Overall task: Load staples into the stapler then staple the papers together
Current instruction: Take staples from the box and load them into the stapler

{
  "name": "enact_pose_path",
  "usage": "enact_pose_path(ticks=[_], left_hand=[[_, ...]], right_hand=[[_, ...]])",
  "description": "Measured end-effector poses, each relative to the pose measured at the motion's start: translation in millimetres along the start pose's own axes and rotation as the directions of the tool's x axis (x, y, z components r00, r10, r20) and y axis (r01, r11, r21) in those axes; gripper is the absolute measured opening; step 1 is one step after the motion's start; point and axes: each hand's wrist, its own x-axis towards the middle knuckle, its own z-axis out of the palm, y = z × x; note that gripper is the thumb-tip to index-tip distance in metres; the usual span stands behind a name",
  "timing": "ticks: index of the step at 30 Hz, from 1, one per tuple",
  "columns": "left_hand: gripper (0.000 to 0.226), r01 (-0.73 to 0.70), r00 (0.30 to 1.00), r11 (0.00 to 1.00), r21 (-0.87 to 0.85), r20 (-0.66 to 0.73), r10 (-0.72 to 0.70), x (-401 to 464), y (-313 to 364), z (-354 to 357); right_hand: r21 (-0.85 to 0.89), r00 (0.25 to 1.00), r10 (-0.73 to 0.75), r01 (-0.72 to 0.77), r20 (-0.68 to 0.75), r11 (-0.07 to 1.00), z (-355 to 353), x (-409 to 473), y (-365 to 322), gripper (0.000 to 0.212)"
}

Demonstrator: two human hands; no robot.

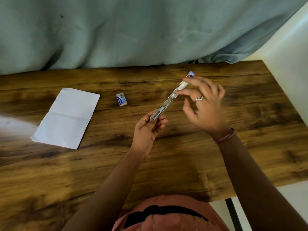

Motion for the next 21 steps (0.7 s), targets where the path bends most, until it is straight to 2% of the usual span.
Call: enact_pose_path(ticks=[12,15,21], left_hand=[[0.029,0.048,0.998,0.988,-0.147,-0.026,-0.052,1.9,-6.5,1.3],[0.030,0.043,0.999,0.987,-0.152,-0.020,-0.046,2.0,-7.8,2.6],[0.030,0.030,0.999,0.976,-0.214,0.017,-0.027,2.3,-6.9,9.8]], right_hand=[[0.044,0.998,0.028,-0.026,-0.049,0.999,1.1,-1.3,0.4,0.025],[0.052,0.999,0.045,-0.044,-0.008,0.998,3.0,-2.7,-0.4,0.025],[0.206,0.992,0.021,-0.045,0.121,0.978,0.5,-1.0,-5.2,0.033]])
